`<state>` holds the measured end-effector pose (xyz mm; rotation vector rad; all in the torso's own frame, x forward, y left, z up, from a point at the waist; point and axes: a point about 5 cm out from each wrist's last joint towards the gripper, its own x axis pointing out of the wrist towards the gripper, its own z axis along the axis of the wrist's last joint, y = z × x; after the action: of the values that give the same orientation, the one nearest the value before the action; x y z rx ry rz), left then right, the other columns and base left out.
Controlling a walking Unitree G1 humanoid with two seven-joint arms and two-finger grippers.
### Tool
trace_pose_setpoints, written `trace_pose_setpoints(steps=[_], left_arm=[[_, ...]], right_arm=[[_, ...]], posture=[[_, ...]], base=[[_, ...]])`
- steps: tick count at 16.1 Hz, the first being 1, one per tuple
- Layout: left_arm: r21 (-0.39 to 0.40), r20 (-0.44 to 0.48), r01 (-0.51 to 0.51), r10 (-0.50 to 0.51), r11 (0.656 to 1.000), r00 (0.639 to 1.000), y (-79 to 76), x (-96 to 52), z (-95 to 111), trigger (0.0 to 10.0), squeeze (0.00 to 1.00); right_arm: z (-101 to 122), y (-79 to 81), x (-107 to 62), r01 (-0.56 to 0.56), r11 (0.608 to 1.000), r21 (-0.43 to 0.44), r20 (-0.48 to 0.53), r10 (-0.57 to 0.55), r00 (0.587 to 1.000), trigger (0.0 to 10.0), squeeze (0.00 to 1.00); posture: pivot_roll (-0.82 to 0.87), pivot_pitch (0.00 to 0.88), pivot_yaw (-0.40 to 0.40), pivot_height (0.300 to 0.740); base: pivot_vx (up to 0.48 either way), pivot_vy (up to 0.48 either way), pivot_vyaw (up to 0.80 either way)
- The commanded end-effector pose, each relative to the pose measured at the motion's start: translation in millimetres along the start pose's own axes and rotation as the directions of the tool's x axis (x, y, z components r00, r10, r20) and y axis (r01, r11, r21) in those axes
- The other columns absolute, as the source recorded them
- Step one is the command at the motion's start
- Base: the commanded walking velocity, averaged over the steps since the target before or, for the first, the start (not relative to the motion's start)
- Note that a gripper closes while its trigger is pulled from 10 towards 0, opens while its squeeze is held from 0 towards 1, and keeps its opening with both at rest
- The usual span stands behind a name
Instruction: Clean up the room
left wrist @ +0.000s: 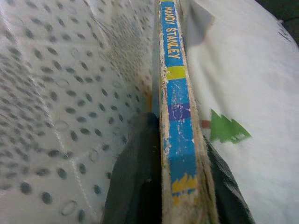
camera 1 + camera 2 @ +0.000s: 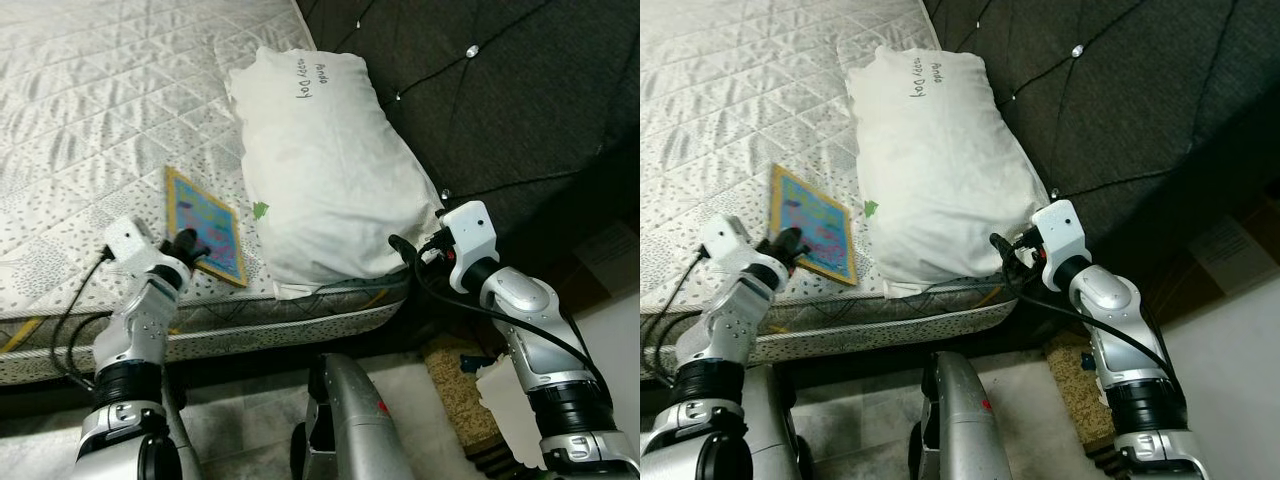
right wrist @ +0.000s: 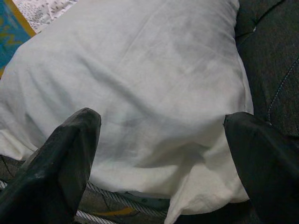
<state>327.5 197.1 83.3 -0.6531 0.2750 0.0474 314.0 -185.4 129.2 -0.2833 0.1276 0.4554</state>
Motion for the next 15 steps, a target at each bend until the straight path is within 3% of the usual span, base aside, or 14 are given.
trace_pose_setpoints(steps=[1,7,8,9,15], left_arm=[[-0.01,-0.107,0.082,-0.082,0.997,0.991,-19.8,4.3,-22.9,10.0,0.0],[-0.021,-0.163,0.107,-0.109,0.994,0.981,-21.4,7.0,-32.5,10.0,0.0],[-0.022,-0.167,0.104,-0.107,0.994,0.98,-19.7,6.9,-32.7,10.0,0.18],[-0.013,-0.174,0.096,-0.096,0.995,0.98,-15.7,6.3,-31.9,10.0,1.0],[0.048,-0.148,0.032,-0.024,0.998,0.989,-1.2,6.0,-20.6,10.0,1.0]], right_arm=[[5.0,-2.8,-1.1,0.001,1.0,-0.022,0.015,-0.001,1.0,10.0,0.0],[5.6,-0.3,1.2,-0.001,1.0,-0.019,0.022,0.001,1.0,10.0,0.0],[5.6,-0.3,1.5,0.0,1.0,-0.018,0.023,0.001,1.0,10.0,0.0],[5.6,0.1,2.0,0.0,1.0,-0.018,0.024,0.001,1.0,10.0,0.0],[5.3,2.6,2.6,-0.004,1.0,-0.017,0.029,0.004,1.0,10.0,0.0]], posture=[[-0.25,0.107,-0.265,0.571],[-0.24,0.1,-0.26,0.571],[-0.24,0.1,-0.258,0.571],[-0.24,0.097,-0.258,0.571],[-0.24,0.095,-0.257,0.571]], base=[[0.0,0.0,0.0],[0.0,0.0,0.0],[0.0,0.0,0.0],[0.0,0.0,0.0],[0.0,0.0,0.0]])
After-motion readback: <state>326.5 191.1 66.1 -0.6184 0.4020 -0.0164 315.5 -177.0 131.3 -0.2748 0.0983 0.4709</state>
